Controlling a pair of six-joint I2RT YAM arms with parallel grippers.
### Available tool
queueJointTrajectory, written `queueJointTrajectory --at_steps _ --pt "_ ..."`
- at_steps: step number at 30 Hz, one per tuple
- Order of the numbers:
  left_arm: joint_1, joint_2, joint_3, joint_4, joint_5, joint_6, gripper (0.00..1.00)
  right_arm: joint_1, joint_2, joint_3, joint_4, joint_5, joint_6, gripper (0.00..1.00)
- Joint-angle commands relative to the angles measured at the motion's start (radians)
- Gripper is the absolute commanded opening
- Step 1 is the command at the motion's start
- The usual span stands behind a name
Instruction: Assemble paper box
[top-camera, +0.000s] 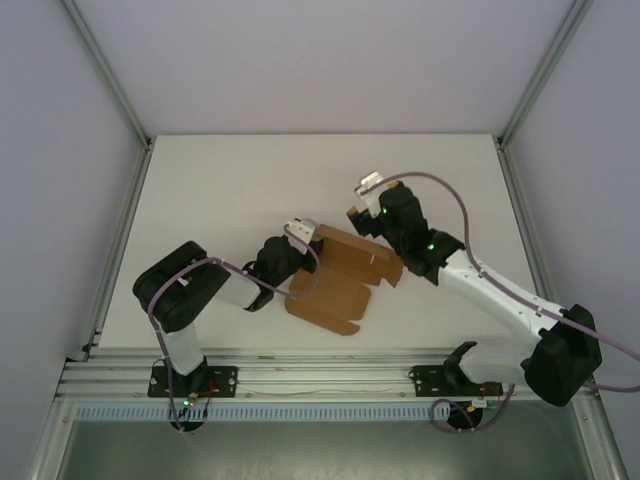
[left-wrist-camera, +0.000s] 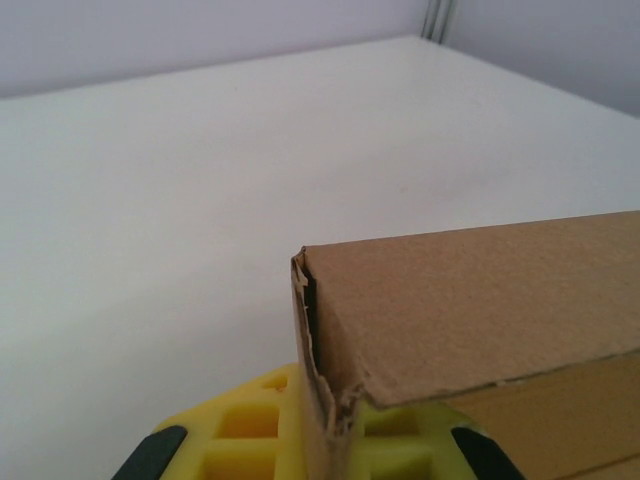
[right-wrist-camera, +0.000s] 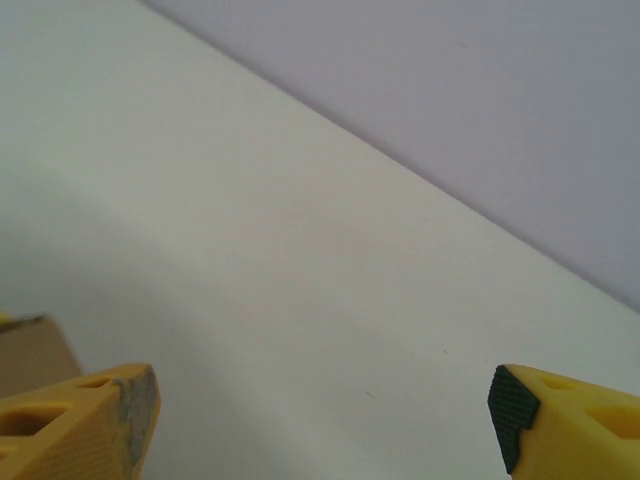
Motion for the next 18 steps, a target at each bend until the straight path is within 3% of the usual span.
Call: queueJointTrajectory --at_steps 1,7,18 --pt "-0.020 0.045 0.006 0.135 -0.033 0.028 0.00 -0.021 0.086 0.094 -0.197 -0.053 0.150 0.86" --pt "-0.037 0.153 0.012 0.264 -0.089 0.050 0.00 -0.031 0.266 0.204 -0.314 -0.057 0.129 0.82" --pt "-0.047 0.201 -0.009 0.274 -0.135 0.061 0.02 -0.032 0.385 0.236 -0.306 -0.262 0.127 0.75"
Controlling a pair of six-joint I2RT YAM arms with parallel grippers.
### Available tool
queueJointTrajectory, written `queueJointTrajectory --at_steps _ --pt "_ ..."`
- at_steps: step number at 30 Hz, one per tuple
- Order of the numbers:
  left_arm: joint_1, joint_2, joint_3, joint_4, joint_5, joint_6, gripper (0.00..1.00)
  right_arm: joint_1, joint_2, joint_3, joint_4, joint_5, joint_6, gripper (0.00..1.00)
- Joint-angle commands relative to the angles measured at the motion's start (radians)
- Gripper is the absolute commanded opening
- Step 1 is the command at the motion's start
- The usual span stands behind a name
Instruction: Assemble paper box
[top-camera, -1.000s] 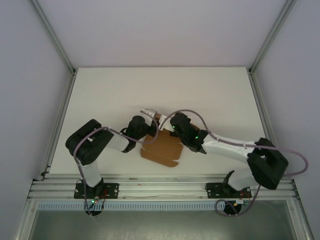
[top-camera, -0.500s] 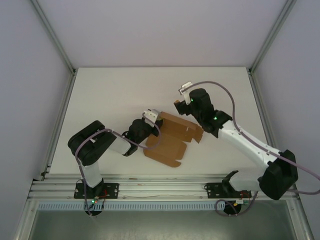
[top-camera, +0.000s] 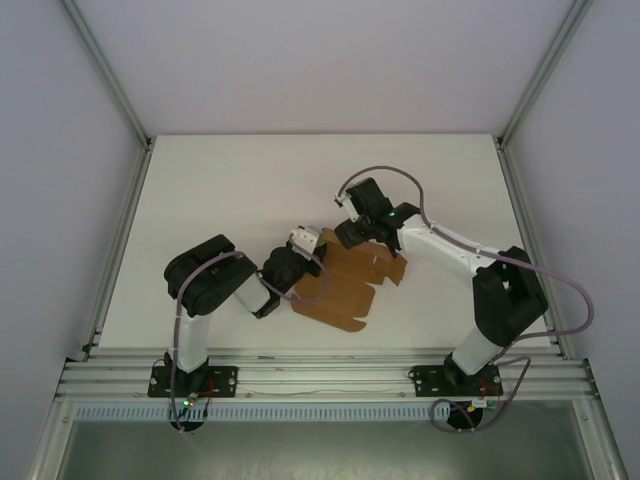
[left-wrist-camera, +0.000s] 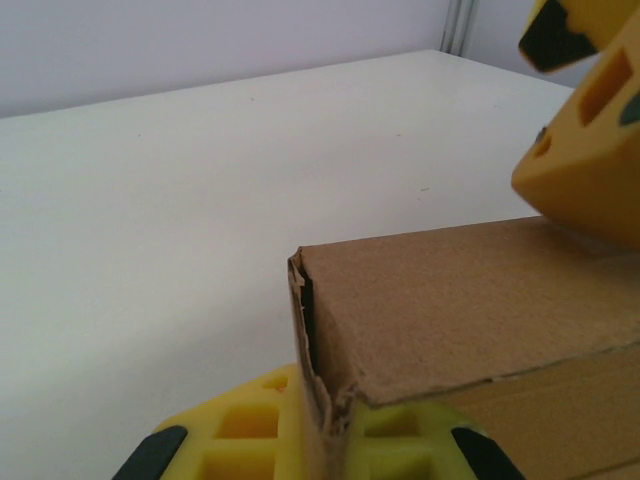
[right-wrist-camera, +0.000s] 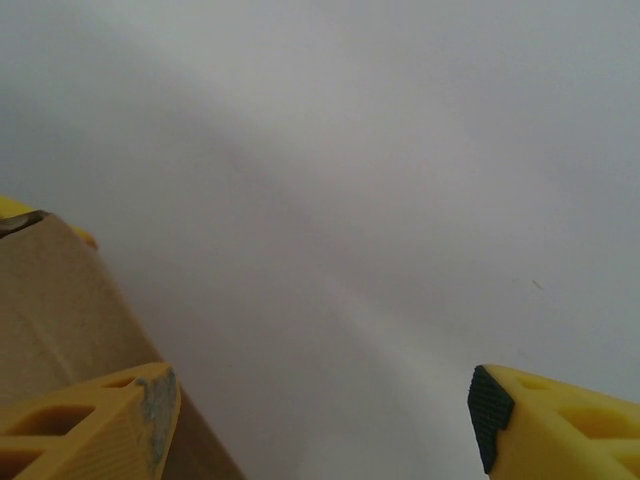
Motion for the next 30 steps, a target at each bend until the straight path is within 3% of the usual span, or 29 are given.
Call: queueJointTrajectory --at_steps 1,12,19,25,27,28,30 --pt "-0.012 0.011 -0.011 0.022 -0.040 0.024 0.02 -0.003 0.009 0.034 -0.007 -0.082 0.019 0.75" --pt "-0.015 -0.017 -0.033 -0.046 -0.090 -0.007 0.15 0.033 0.078 0.000 -0.017 -0.055 0.031 0.63" --pt "-0.017 -0.119 -0.018 -0.297 -0.170 -0.051 0.24 0.090 0.064 -0.022 -0.006 0.067 0.038 0.61" --pt "-0.016 -0.186 -0.062 -0.341 -0.198 -0.102 0.26 0.104 0.028 -0.046 0.021 0.120 0.048 0.55" --pt "-0.017 -0.207 -0.066 -0.377 -0.196 -0.097 0.20 0.104 0.022 -0.042 0.018 0.142 0.048 0.55" --pt "-0.017 -0.216 -0.068 -0.393 -0.192 -0.095 0.04 0.105 0.016 -0.041 0.018 0.157 0.053 0.55" --pt "-0.017 -0.222 -0.069 -0.400 -0.183 -0.094 0.00 0.105 0.001 -0.044 0.019 0.156 0.052 0.56"
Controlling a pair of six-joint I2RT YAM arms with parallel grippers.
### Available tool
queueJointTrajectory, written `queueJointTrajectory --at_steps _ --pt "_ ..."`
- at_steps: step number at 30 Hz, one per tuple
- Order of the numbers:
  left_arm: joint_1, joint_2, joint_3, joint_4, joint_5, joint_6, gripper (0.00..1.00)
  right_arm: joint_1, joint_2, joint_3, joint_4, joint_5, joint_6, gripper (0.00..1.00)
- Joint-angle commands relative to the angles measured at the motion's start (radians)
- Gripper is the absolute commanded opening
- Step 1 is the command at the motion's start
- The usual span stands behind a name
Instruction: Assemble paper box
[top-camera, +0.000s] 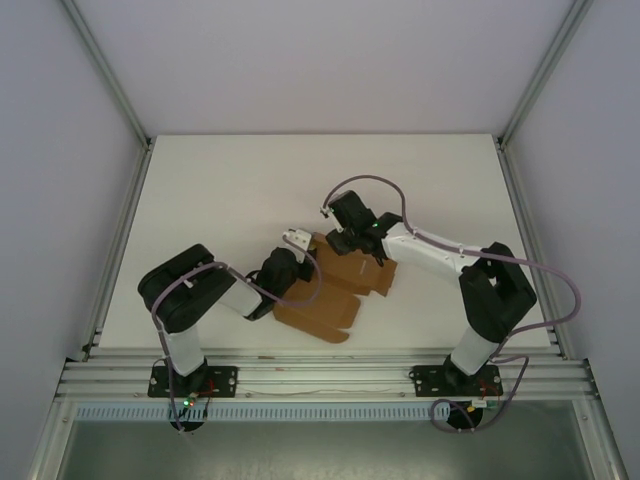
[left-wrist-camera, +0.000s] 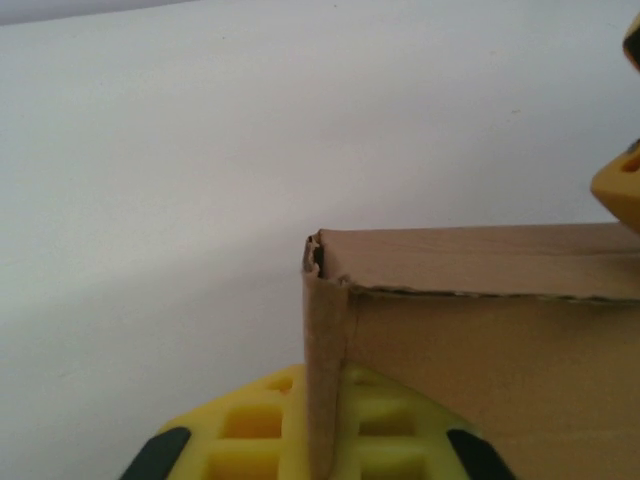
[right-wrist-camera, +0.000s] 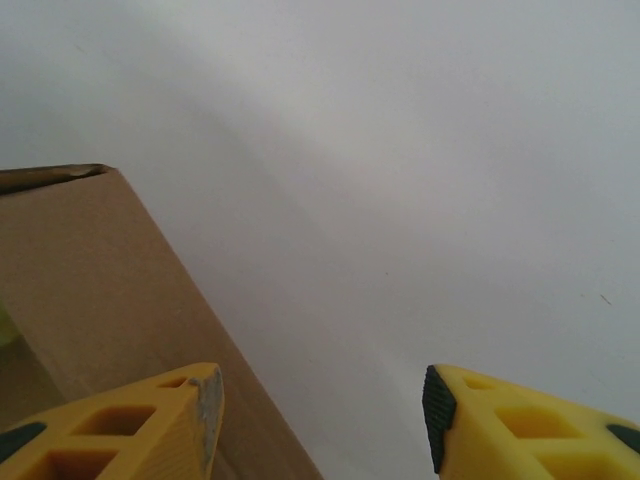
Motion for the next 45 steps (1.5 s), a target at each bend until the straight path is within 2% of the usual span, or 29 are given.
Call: queueJointTrajectory --at_steps 1,5,8,12,15,18,21,24,27,28,32,33,38,41,45 --pt "0.001 -0.025 -0.014 -0.051 -0.021 -0.004 0.00 0.004 -0.057 -0.024 -0.032 0.049 0.002 0.57" --pt "0.001 -0.027 -0.018 0.009 0.010 0.025 0.00 0.004 -0.124 -0.052 -0.027 0.015 -0.042 0.64" --pt "0.004 -0.047 0.000 -0.017 0.021 0.036 0.00 0.005 -0.209 -0.087 -0.045 -0.028 -0.122 0.69" --pt "0.001 -0.070 0.036 -0.085 0.051 0.026 0.00 0.009 -0.284 -0.170 -0.010 -0.099 -0.265 0.68" --pt "0.003 -0.067 0.041 -0.075 0.068 0.010 0.00 0.009 -0.265 -0.197 0.037 -0.092 -0.323 0.61" --pt "0.002 -0.057 0.062 -0.103 0.086 -0.012 0.00 0.009 -0.222 -0.193 0.061 -0.115 -0.362 0.60" --pt "0.003 -0.046 0.062 -0.081 0.106 -0.028 0.00 0.009 -0.164 -0.167 0.091 -0.040 -0.373 0.52" --pt "0.002 -0.030 0.077 -0.085 0.094 -0.040 0.00 0.010 -0.113 -0.137 0.085 0.012 -0.384 0.32" --pt "0.003 -0.009 0.103 -0.099 0.093 -0.053 0.00 0.020 -0.075 -0.124 0.106 0.079 -0.394 0.08" --pt "0.003 -0.002 0.110 -0.106 0.086 -0.059 0.00 0.024 -0.068 -0.123 0.112 0.105 -0.399 0.03" --pt "0.003 -0.018 0.119 -0.147 0.063 -0.064 0.29 0.039 -0.058 -0.126 0.146 0.208 -0.417 0.00" --pt "0.003 -0.028 0.119 -0.164 0.057 -0.061 0.31 0.040 -0.062 -0.128 0.147 0.222 -0.429 0.00" --pt "0.005 -0.084 0.119 -0.269 0.031 -0.073 0.38 0.049 -0.082 -0.142 0.168 0.251 -0.471 0.00" --pt "0.007 -0.096 0.115 -0.312 0.022 -0.079 0.37 0.054 -0.088 -0.139 0.167 0.251 -0.482 0.00" --pt "0.016 -0.082 0.106 -0.288 0.024 -0.088 0.33 0.069 -0.091 -0.150 0.171 0.240 -0.518 0.00"
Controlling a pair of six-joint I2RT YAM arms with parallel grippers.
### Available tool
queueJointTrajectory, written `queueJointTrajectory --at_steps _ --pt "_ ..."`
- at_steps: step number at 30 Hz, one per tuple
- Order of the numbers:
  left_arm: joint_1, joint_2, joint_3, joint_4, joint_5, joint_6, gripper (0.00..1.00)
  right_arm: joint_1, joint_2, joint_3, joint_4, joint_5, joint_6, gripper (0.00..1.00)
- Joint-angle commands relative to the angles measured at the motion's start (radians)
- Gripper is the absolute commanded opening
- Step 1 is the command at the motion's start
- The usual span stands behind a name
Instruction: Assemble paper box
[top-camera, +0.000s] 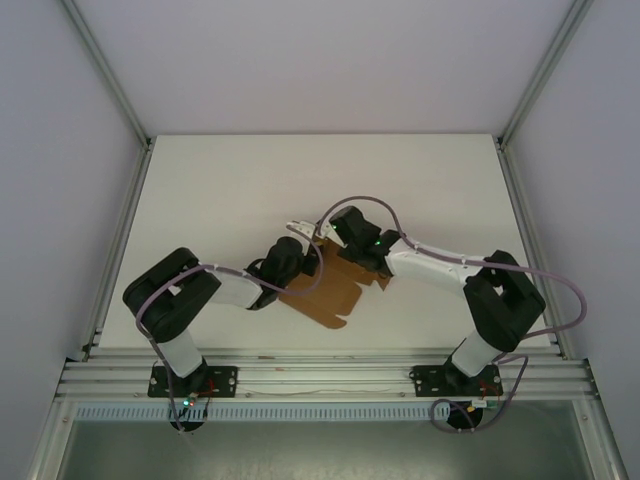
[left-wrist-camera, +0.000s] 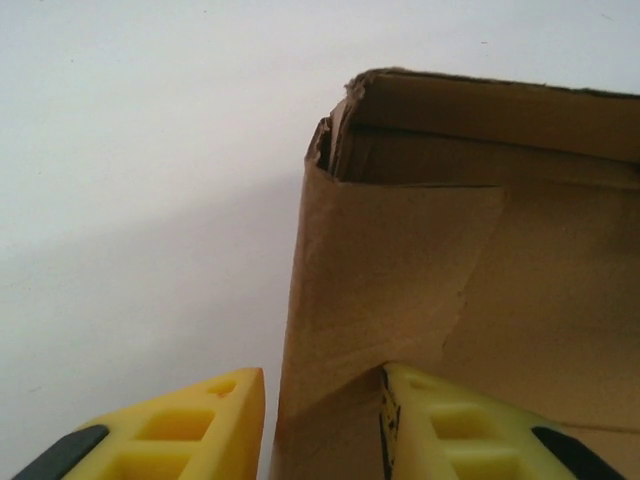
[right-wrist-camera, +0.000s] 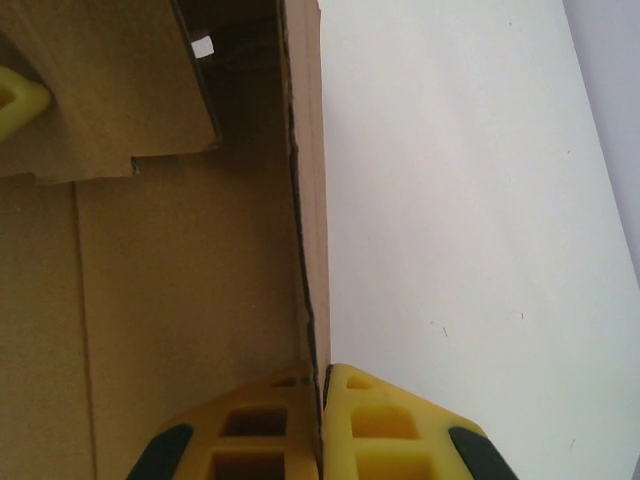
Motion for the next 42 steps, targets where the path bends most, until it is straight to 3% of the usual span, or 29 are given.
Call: queueJointTrajectory --at_steps 1,6,8,10,14,16,21,27,32,42 --pt "0.013 0.004 0.010 -0.028 -0.020 -0.016 0.32 0.022 -0.032 -0.002 0.016 0.022 -0.047 0.00" --pt "0.038 0.038 0.045 -0.022 0.008 -0.009 0.30 0.042 -0.047 -0.021 0.019 -0.009 -0.085 0.00" --pt "0.057 0.043 0.043 -0.006 0.056 -0.009 0.18 0.044 -0.062 -0.033 0.024 -0.036 -0.097 0.00" --pt "0.059 0.050 0.050 -0.012 0.062 0.000 0.00 0.045 -0.069 -0.034 0.032 -0.030 -0.088 0.00" --pt "0.057 0.076 0.056 -0.018 0.054 -0.001 0.00 0.046 -0.062 -0.017 0.024 0.001 -0.063 0.04" --pt "0.057 0.094 0.033 0.040 0.049 -0.008 0.00 0.050 -0.066 -0.018 0.000 -0.037 -0.045 0.14" --pt "0.044 0.119 -0.021 0.202 0.052 0.044 0.00 0.046 -0.133 -0.010 0.010 -0.071 0.136 0.60" --pt "0.021 0.149 -0.030 0.301 0.047 0.102 0.00 -0.006 -0.260 0.002 0.042 -0.226 0.391 0.81" --pt "0.015 0.173 -0.046 0.380 0.064 0.097 0.00 -0.083 -0.253 0.020 0.092 -0.242 0.534 0.86" --pt "0.013 0.217 -0.041 0.379 0.064 0.096 0.00 -0.102 0.009 0.181 -0.005 -0.253 0.465 0.82"
